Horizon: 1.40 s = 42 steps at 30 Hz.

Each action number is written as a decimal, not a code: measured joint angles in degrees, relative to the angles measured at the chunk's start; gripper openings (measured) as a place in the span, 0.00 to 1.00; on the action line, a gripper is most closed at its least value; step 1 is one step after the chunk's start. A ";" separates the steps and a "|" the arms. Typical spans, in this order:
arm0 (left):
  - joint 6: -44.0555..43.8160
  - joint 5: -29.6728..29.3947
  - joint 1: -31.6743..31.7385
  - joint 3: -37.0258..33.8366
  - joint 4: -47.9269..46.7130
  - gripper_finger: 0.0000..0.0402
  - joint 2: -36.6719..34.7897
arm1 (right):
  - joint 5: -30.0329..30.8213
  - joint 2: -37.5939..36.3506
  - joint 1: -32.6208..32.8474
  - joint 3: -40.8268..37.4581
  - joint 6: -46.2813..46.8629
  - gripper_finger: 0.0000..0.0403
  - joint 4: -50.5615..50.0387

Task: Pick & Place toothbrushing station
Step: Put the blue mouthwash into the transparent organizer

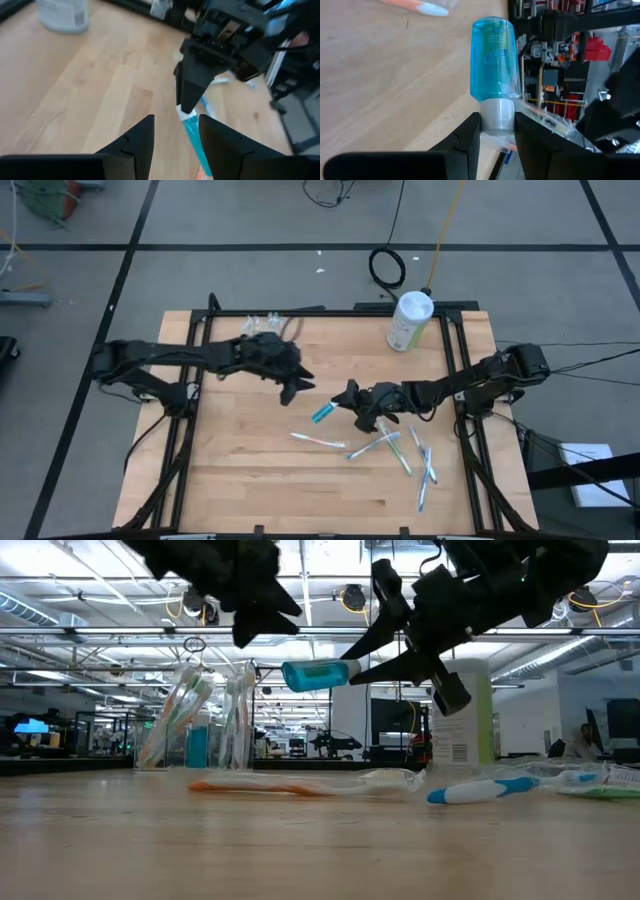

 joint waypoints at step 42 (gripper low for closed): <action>0.50 5.42 -2.58 16.56 -9.97 0.39 22.58 | 5.64 -0.01 0.21 0.00 1.52 0.26 2.29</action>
